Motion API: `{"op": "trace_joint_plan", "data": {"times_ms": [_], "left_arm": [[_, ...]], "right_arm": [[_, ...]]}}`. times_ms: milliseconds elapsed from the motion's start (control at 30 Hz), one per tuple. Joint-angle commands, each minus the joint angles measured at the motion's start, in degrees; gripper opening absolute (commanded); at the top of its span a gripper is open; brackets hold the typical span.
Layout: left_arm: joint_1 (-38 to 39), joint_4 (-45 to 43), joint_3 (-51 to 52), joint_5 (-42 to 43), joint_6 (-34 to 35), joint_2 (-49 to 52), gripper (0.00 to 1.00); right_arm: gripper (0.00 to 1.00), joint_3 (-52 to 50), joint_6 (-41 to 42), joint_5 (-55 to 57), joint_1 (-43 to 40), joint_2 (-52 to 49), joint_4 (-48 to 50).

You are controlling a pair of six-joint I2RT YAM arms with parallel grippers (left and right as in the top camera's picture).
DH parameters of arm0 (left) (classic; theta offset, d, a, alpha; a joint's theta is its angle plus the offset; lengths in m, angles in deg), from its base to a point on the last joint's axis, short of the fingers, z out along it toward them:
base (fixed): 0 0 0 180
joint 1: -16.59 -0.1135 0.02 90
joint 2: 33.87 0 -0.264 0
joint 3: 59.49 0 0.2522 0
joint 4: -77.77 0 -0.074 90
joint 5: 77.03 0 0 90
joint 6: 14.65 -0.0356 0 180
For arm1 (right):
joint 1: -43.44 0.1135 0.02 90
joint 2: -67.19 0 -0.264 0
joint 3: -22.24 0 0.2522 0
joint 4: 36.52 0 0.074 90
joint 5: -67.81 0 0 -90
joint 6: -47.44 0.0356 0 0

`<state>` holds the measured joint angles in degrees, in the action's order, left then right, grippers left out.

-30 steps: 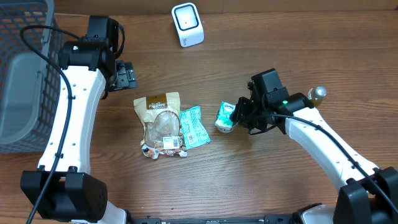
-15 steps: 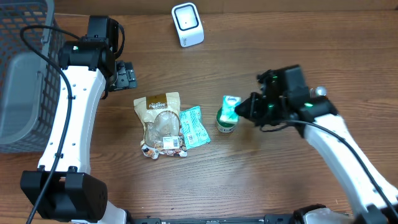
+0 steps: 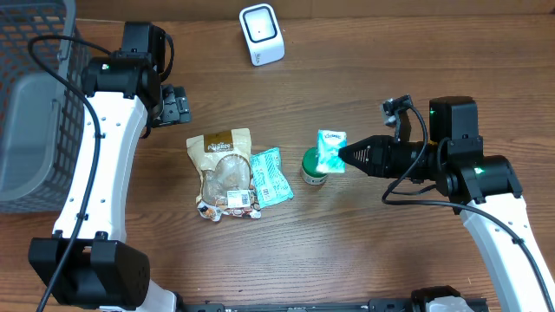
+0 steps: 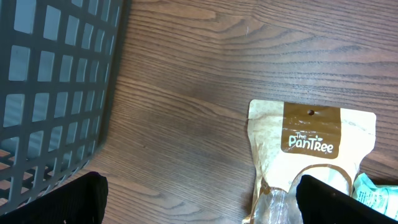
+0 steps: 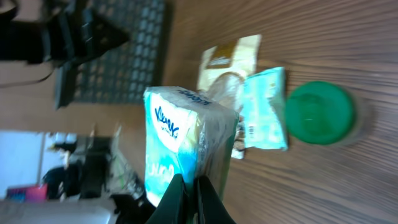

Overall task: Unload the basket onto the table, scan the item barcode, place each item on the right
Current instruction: 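Lift the Kleenex pack off the jar and pull it right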

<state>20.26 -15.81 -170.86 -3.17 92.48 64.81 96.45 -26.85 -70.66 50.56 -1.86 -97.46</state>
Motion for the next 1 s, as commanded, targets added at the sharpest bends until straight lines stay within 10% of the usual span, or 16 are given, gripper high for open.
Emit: {"op": "trace_joint_plan", "data": {"times_ms": [0, 967], "left_arm": [[-0.26, -0.04, -0.79, -0.74, -0.42, 0.24, 1.00], [-0.26, -0.04, -0.79, -0.74, -0.42, 0.24, 1.00]], "right_arm": [[0.04, 1.57, -5.09, -9.31, -0.17, 1.07, 0.33], [0.04, 1.57, -8.52, -17.77, -0.17, 1.07, 2.67]]}}
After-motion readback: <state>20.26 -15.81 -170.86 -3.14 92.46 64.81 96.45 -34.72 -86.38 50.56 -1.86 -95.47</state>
